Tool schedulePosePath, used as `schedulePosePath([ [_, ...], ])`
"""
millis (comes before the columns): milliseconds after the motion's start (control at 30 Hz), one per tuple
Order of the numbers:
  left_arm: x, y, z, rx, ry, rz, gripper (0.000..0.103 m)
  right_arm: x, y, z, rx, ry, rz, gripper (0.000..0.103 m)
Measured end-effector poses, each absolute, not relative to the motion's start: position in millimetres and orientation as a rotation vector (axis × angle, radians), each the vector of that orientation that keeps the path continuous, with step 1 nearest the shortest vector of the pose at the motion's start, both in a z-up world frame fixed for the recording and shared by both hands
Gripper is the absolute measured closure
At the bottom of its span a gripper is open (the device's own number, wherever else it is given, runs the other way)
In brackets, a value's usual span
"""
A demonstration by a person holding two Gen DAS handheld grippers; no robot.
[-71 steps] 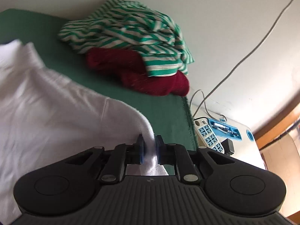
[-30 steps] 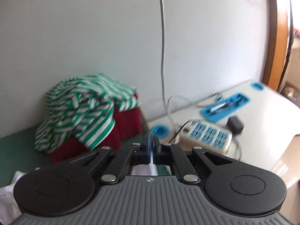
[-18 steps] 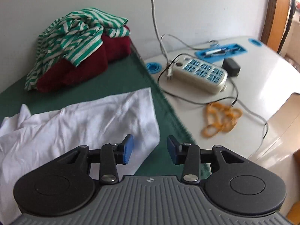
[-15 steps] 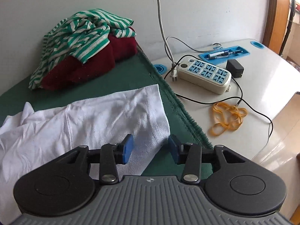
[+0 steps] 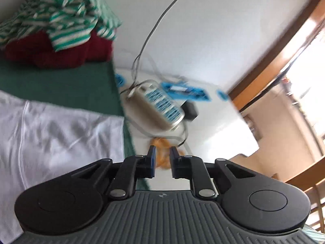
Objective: Fold clothes
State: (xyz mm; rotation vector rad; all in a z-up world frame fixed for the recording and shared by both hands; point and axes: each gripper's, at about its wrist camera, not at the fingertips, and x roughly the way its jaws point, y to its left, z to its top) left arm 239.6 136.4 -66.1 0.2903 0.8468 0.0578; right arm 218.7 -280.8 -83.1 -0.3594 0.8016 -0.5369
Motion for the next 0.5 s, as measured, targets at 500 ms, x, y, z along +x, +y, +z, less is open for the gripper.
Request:
schedulePosePath([
  [500,311,84,-78,0.27,0.831,-0.023,0.055,335,-98,-115,-0.129,0.894,0.278,0.092],
])
